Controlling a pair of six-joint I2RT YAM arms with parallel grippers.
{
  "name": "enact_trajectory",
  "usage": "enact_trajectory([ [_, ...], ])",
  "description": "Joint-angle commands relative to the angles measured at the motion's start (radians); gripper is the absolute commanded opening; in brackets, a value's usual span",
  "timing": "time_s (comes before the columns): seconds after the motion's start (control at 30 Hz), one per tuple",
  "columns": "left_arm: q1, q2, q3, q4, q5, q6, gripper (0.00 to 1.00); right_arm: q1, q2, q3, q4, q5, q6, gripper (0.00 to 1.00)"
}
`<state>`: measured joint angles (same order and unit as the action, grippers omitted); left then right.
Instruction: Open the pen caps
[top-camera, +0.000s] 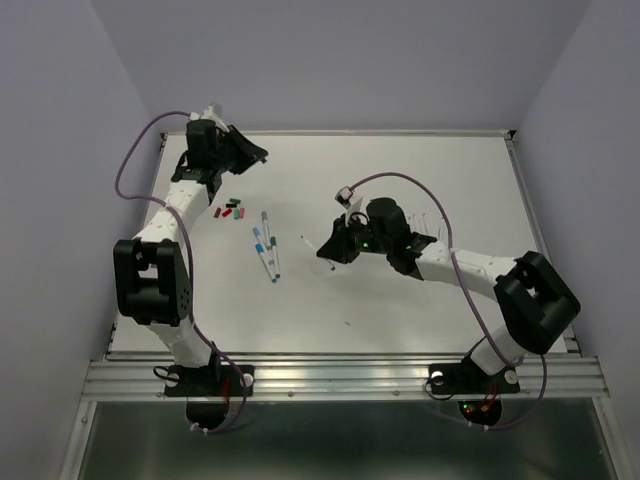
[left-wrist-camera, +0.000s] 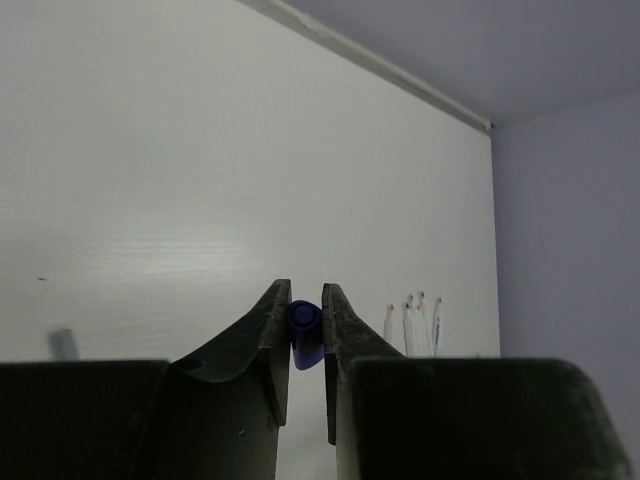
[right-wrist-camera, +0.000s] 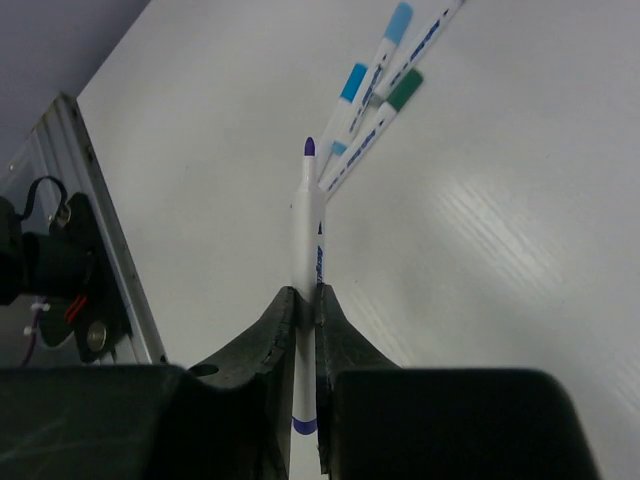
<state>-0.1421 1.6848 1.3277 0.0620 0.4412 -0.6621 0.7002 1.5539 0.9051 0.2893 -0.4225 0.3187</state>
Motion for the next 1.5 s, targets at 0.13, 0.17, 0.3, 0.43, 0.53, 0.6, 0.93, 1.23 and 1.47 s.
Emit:
enact_trajectory([
  [0.13, 0.095, -0.068, 0.042, 0.027, -0.154, 0.036, 0.00, 0.013, -0.103, -0.040, -0.035, -0.020, 0.010, 0.01],
  [0.17, 0.098, -0.076, 0.028, 0.019, -0.160, 0.039, 0.00, 0.013, -0.109, -0.041, -0.038, 0.020, 0.020, 0.01],
  [0.3, 0.110, -0.060, 0.016, -0.062, -0.234, 0.070, 0.00, 0.004, -0.120, -0.032, -0.081, 0.175, 0.028, 0.01],
  [0.43, 0.124, -0.031, -0.005, -0.159, -0.341, 0.093, 0.00, -0.044, -0.118, -0.018, -0.143, 0.272, 0.049, 0.01],
  [0.53, 0.130, -0.010, -0.027, -0.183, -0.368, 0.105, 0.00, -0.085, -0.115, -0.009, -0.180, 0.327, 0.063, 0.01],
  [0.6, 0.130, 0.004, -0.047, -0.189, -0.380, 0.108, 0.00, -0.094, -0.110, -0.005, -0.200, 0.359, 0.062, 0.01],
  [0.93, 0.133, 0.049, -0.107, -0.237, -0.504, 0.119, 0.15, -0.094, -0.032, 0.040, -0.263, 0.366, -0.010, 0.01],
  [1.23, 0.133, 0.116, -0.116, -0.237, -0.510, 0.117, 0.29, -0.094, 0.021, 0.066, -0.263, 0.353, -0.013, 0.04],
  [1.47, 0.133, 0.165, -0.101, -0.243, -0.519, 0.121, 0.37, -0.094, 0.018, 0.066, -0.266, 0.331, -0.021, 0.09],
])
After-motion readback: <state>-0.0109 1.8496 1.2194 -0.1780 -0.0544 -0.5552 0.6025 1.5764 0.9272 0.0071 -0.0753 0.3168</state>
